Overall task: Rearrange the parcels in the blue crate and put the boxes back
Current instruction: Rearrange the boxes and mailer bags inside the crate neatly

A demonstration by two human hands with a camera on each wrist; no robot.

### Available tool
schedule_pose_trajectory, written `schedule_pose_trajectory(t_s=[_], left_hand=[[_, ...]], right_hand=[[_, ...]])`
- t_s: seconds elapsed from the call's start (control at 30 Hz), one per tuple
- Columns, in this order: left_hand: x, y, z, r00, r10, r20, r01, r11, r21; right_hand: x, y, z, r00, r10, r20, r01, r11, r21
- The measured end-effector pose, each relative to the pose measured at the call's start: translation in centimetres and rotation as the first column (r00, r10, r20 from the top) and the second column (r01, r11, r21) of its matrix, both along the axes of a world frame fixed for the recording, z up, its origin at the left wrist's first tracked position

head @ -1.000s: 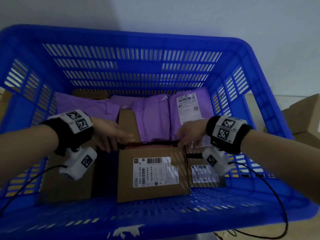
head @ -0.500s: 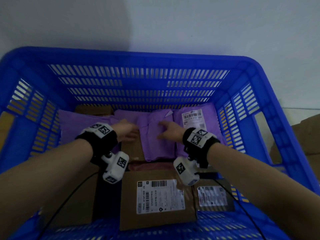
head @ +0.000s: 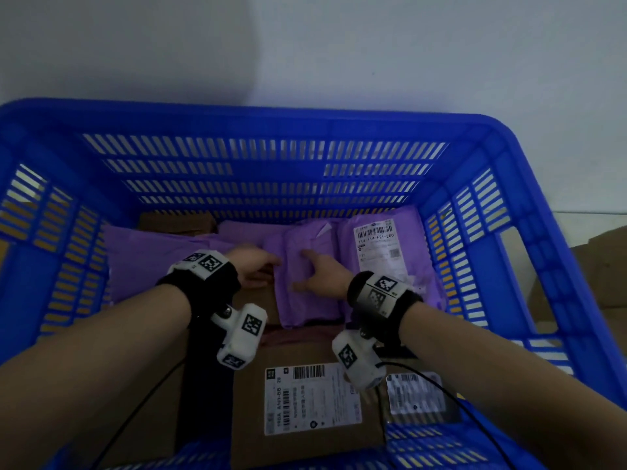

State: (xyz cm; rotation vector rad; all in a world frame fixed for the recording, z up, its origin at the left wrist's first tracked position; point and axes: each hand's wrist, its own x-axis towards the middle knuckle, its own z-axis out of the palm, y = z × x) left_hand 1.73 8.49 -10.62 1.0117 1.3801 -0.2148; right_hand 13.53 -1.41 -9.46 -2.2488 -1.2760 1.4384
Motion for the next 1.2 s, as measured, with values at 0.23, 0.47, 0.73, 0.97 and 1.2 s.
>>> schedule_pose_trajectory(t_s=[0.23,0.47,0.73,0.97,1.2], left_hand=[[0.2,-0.8,0.3,0.993,0.092,0.072,-0.090,0.995,-0.036],[0.0,-2.1,0.2,0.999,0.033,0.009,-0.033,0.999,0.020],[1.2,-2.0,3.7,0.981,0.048,0.190,-0.057,0.998,0.041],[2.5,-2.4,6.2,0.948,-0.034,0.316,-0.020,0.986,0.167],[1.2,-1.7,6.4,0.888,0.155,0.434,-0.229,0.966,0.122]], right_hand=[[-0.9,-0.8,0.9,1.000,-0.009,0.002,0.009,1.000,-0.029],[-0.5,-1.9,1.4,0.999,0.002,0.035,0.001,0.998,-0.066],[-0.2,-2.3,2.6,0.982,-0.071,0.174,0.059,0.995,0.075],[0.6,-1.8,3.9,0.915,-0.314,0.252,0.235,0.925,0.298],[4.8,-3.2,6.4,0.908,-0.419,-0.005,0.376,0.808,0.453]])
